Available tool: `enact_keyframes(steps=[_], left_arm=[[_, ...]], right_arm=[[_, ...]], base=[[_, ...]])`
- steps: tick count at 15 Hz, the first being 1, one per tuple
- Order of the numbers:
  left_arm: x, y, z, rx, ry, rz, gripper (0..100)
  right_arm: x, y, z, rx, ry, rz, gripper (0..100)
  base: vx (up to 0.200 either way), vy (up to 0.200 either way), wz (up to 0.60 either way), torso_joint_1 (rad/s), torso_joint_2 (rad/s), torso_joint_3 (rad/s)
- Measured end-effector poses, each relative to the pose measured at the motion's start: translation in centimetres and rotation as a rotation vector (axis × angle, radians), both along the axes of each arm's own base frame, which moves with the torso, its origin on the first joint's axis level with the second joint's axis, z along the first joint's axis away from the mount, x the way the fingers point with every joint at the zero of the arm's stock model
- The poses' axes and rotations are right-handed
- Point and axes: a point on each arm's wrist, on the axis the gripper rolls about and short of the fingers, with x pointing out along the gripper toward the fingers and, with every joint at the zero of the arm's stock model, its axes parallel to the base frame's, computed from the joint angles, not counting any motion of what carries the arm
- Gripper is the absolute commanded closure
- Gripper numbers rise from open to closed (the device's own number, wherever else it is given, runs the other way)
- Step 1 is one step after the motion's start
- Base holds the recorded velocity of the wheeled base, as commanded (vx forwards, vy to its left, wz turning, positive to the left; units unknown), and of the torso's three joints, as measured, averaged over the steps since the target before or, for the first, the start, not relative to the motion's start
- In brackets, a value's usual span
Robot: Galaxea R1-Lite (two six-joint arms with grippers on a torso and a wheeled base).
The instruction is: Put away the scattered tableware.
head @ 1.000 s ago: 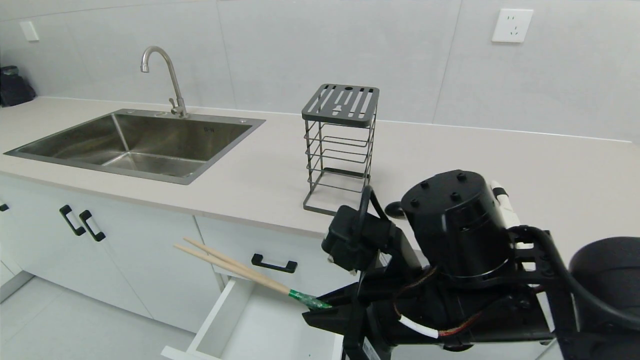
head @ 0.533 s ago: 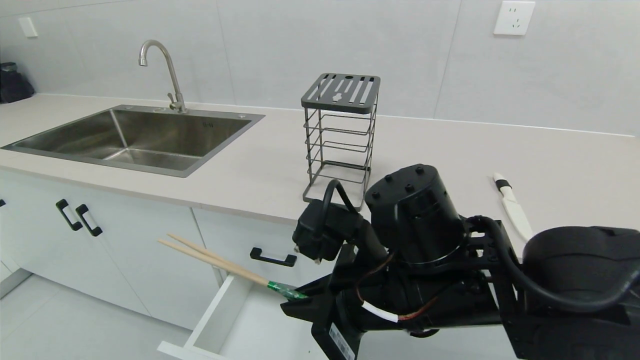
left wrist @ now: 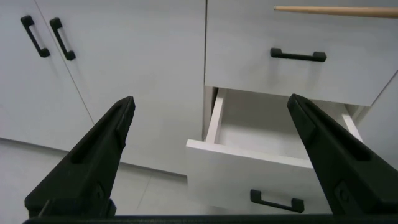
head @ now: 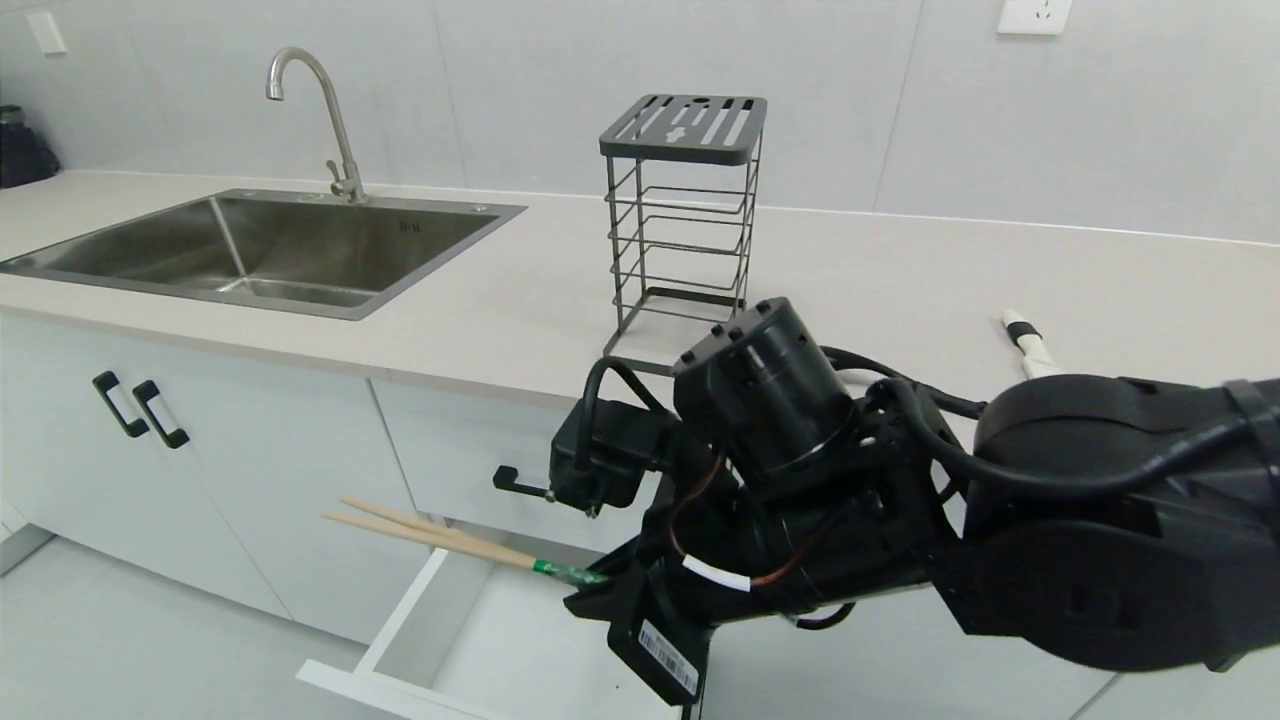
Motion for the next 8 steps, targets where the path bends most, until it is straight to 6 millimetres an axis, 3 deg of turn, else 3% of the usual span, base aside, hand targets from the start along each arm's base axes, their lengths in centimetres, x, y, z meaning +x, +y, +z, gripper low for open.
enact_keyframes(steps=[4, 8], left_arm=[[0.0, 0.0, 0.0, 0.0, -0.001, 0.0, 0], [0.0, 0.0, 0.0, 0.0, -0.001, 0.0, 0]], right_arm=[[1.1, 0.7, -0.3, -0.018, -0.035, -0.016, 100], [1.6, 0.7, -1.6, -0.078, -0.05, -0.086, 100]], base=[[0.0, 0.0, 0.0, -0.098, 0.25, 0.151], [0.0, 0.0, 0.0, -0.152, 0.41, 0.256]])
